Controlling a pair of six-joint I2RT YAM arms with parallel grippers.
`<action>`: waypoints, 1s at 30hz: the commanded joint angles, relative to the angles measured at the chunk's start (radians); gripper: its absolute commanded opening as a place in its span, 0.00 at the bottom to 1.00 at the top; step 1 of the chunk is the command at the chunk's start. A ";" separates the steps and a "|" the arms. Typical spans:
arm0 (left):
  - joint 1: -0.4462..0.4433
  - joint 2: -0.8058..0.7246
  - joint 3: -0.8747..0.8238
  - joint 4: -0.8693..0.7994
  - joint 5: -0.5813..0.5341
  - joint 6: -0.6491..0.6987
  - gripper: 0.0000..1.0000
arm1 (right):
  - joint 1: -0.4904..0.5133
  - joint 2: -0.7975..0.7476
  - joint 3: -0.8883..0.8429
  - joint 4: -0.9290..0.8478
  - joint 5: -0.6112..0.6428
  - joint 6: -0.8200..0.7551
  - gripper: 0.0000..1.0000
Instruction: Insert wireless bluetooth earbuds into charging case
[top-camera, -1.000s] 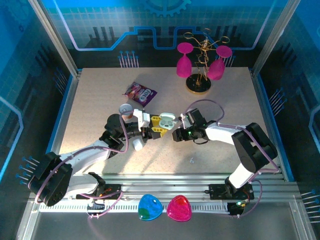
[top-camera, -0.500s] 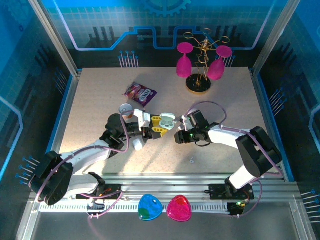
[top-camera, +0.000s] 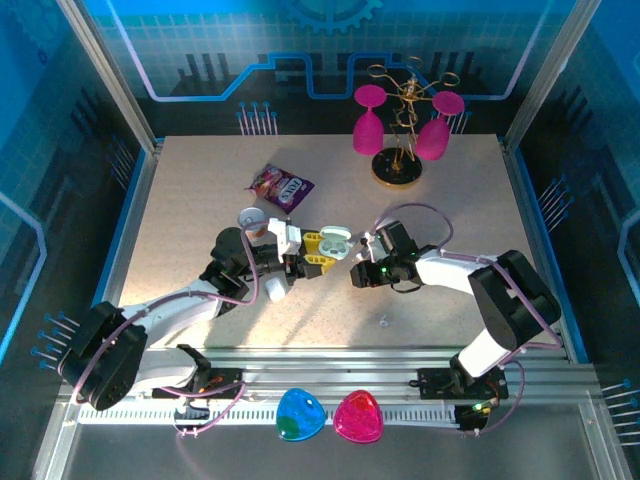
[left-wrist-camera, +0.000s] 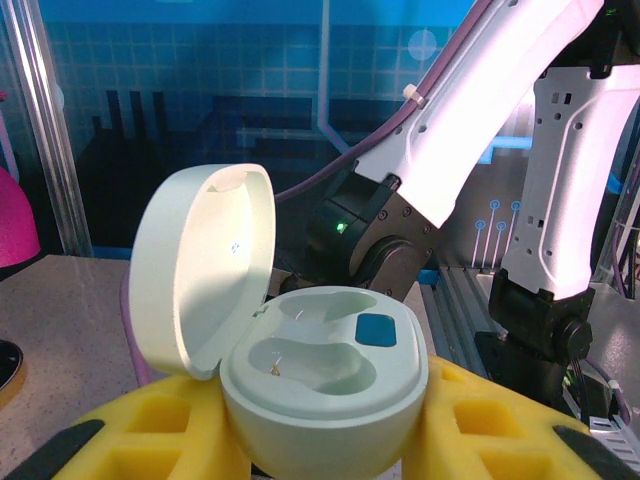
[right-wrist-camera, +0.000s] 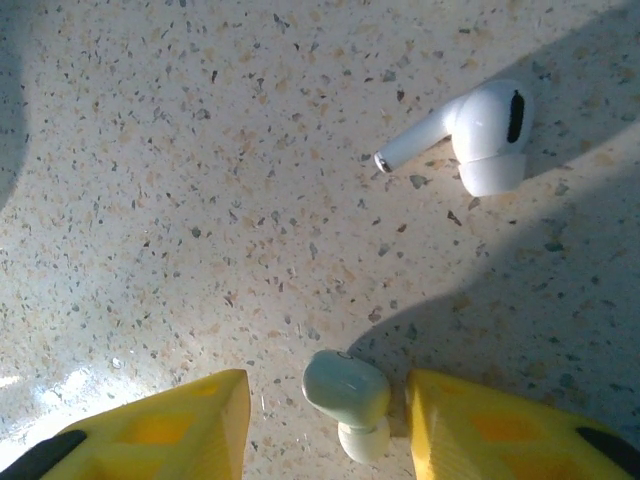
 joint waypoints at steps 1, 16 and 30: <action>0.006 -0.016 -0.013 0.008 -0.007 0.031 0.27 | -0.014 -0.030 0.012 0.002 -0.003 -0.025 0.49; 0.005 -0.012 -0.012 0.010 -0.003 0.030 0.27 | -0.025 0.097 0.103 -0.041 -0.105 -0.124 0.52; 0.006 0.004 0.005 0.016 0.005 0.022 0.27 | -0.048 0.012 0.019 -0.051 -0.152 -0.147 0.43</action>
